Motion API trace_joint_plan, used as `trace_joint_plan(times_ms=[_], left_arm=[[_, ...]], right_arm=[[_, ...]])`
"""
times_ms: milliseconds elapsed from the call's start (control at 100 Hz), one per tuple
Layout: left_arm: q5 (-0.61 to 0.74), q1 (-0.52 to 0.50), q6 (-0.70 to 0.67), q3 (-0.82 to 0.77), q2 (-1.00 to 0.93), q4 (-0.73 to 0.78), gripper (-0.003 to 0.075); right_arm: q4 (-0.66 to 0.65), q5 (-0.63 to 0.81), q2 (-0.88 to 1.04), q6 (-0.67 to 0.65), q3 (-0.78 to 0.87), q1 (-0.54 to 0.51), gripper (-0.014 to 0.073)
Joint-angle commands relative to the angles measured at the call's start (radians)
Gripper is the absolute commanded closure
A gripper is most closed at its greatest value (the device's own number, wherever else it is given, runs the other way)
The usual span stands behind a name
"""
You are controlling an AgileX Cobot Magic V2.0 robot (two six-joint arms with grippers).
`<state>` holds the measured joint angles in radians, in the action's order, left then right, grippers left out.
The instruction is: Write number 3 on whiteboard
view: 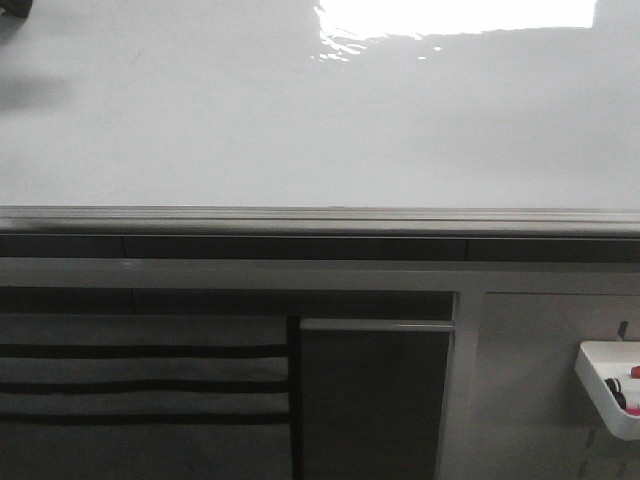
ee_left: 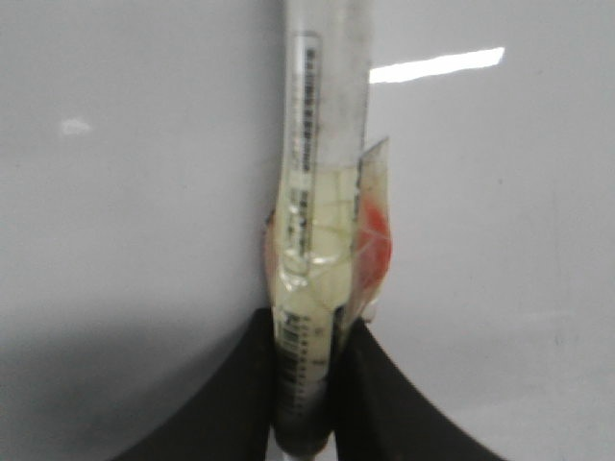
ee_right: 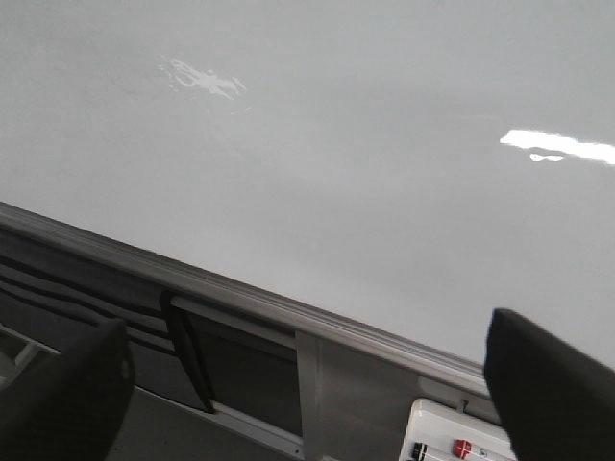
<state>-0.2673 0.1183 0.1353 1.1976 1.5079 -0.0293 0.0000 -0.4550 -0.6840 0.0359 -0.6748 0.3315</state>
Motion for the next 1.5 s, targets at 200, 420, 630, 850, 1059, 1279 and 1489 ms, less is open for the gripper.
trace_joint_plan(times_ms=[200,420,630,850,1059,1279,1489], left_arm=[[-0.050,0.008,0.033,0.040,-0.096,0.001,0.0738],[-0.453,0.063,0.268,0.040,-0.266,-0.038,0.0738],[-0.791,0.193,0.582,0.040,-0.367,-0.336,0.0738],[-0.884,0.392,0.686,0.040,-0.360,-0.459,0.0738],[-0.884,0.543,0.757,0.040,-0.303,-0.455,0.0738],[-0.884,0.571,0.757,0.040,-0.250,-0.450,0.0738],[-0.884,0.571,0.759,0.040,-0.242,-0.448,0.0738]], right_arm=[[0.073,-0.118,-0.004,0.008,-0.129,0.000,-0.0071],[0.170,-0.366,-0.004,0.068,-0.275,0.000,-0.0071],[0.421,-0.442,-0.020,0.369,-0.300,0.000,-0.0071],[0.611,-0.547,-0.144,0.706,-0.300,0.000,-0.0071],[0.851,-0.533,-0.235,1.065,-0.303,0.000,-0.0071],[0.842,-0.623,-0.366,1.065,-0.438,0.033,-0.0071],[0.775,-0.623,-0.503,1.063,-0.537,0.159,-0.0071]])
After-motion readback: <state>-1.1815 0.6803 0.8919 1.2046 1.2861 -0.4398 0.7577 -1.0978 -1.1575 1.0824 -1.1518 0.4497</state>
